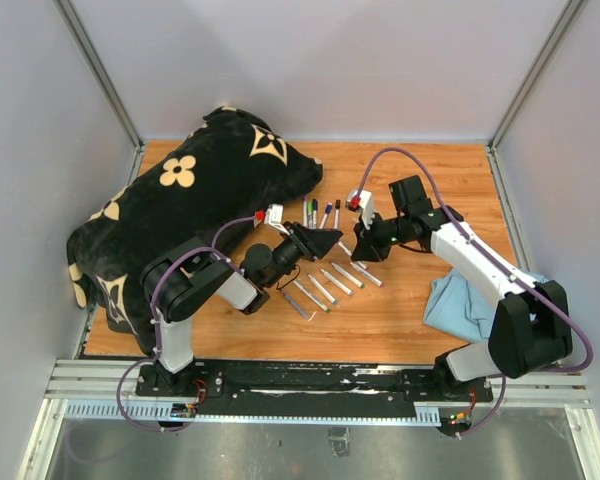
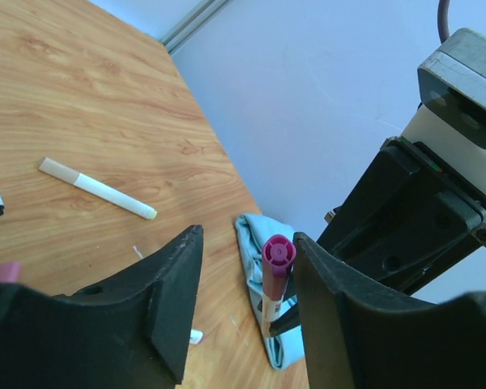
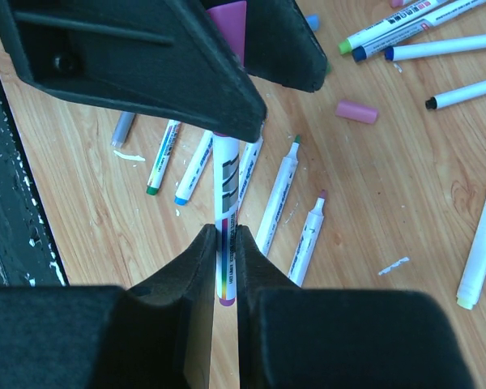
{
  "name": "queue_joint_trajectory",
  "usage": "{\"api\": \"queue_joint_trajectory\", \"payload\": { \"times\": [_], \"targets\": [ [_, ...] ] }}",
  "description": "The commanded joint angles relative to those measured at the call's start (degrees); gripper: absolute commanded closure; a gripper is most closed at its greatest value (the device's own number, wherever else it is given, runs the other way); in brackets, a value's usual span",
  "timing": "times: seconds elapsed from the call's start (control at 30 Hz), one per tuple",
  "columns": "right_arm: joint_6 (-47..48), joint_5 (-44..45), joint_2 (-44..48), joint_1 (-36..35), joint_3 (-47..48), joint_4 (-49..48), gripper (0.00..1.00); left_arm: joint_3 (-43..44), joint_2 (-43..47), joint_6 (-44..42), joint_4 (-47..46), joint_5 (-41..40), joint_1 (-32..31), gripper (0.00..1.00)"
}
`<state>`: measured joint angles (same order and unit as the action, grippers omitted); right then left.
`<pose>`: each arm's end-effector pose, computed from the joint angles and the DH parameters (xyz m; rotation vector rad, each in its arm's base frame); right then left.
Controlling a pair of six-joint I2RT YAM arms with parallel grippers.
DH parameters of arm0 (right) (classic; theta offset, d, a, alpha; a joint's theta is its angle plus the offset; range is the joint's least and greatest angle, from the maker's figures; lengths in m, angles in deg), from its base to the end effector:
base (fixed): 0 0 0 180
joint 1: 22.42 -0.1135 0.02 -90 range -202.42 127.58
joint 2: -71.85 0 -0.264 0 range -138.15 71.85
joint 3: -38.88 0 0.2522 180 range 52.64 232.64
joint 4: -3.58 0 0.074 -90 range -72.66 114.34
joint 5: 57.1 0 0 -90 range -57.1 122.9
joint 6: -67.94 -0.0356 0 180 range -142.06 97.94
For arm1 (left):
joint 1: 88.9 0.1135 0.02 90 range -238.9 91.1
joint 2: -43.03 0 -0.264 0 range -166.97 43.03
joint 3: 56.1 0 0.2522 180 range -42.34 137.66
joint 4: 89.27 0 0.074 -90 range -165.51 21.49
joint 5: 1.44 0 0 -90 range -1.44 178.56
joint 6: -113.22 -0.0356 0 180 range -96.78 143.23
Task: Open the pen caps
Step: Open the pen cap from the pen.
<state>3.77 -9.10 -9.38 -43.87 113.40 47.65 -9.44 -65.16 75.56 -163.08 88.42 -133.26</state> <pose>0.2647 0.1296 0.2671 -1.2129 1.9849 0.8527 0.2358 -0.2305 0.1659 -0.1070 1.5017 -1.3949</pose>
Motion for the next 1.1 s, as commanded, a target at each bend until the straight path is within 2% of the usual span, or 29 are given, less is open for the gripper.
{"api": "queue_joint_trajectory", "payload": {
  "times": [0.0, 0.13, 0.17, 0.2, 0.23, 0.3, 0.4, 0.47, 0.6, 0.77, 0.83, 0.97, 1.0, 1.07],
  "targets": [
    [1.96, 1.30, 0.33, -2.25, -0.64, 1.01, 0.99, 0.72, -0.40, 0.04, -7.53, 0.81, 0.24, 0.54],
    [2.21, 2.17, 0.37, -2.89, -0.77, 0.98, 0.99, 0.20, -0.08, 0.56, -8.04, 1.66, 0.24, 0.89],
    [2.28, 2.09, 0.44, -2.89, -0.73, 0.98, 0.99, -0.16, 0.16, 0.73, -8.25, 1.80, 0.24, 0.97],
    [2.30, 1.99, 0.57, -2.89, -0.77, 0.92, 0.99, -0.62, 0.43, 0.93, -8.67, 1.87, 0.24, 0.99],
    [2.23, 1.86, 0.71, -2.89, -0.74, 0.90, 0.95, -1.10, 0.65, 1.11, -9.18, 1.92, 0.24, 1.00],
    [1.86, 1.03, 1.03, -2.89, -0.73, 0.90, 0.76, -2.17, 1.20, 1.92, -11.07, 2.19, 0.24, 1.00],
    [0.85, -1.53, 1.48, -2.92, -0.64, 0.62, 0.54, -3.28, 1.88, 3.11, -13.07, 2.76, -0.21, 1.00],
    [0.12, -2.80, 1.38, -2.96, -0.66, 0.25, 0.48, -3.59, 2.49, 3.30, -13.36, 2.77, -0.86, 1.00],
    [-0.50, -3.95, 0.03, -3.61, -0.63, 0.10, 0.47, -3.60, 3.61, 3.21, -13.42, 2.31, -2.01, 1.00],
    [-0.68, -3.20, -1.55, -5.82, -0.48, 0.11, 0.48, -3.38, 4.19, 3.66, -13.59, 1.92, -2.05, 1.00],
    [-0.77, -2.60, -1.80, -6.33, -0.42, 0.13, 0.59, -3.45, 4.52, 3.65, -13.69, 1.59, -2.05, 1.00],
    [-0.82, -2.47, -1.98, -6.41, -0.38, 0.24, 0.91, -4.26, 6.19, 2.26, -14.00, -0.75, -1.86, 1.00],
    [-0.74, -2.47, -2.04, -6.45, -0.35, 0.43, 0.96, -4.34, 6.76, 1.84, -13.94, -1.21, -1.49, 1.00],
    [-0.48, -2.43, -2.44, -6.50, -0.08, 1.03, 0.99, -4.19, 7.91, 2.23, -13.86, -1.69, 0.09, 1.00]
  ]
}}
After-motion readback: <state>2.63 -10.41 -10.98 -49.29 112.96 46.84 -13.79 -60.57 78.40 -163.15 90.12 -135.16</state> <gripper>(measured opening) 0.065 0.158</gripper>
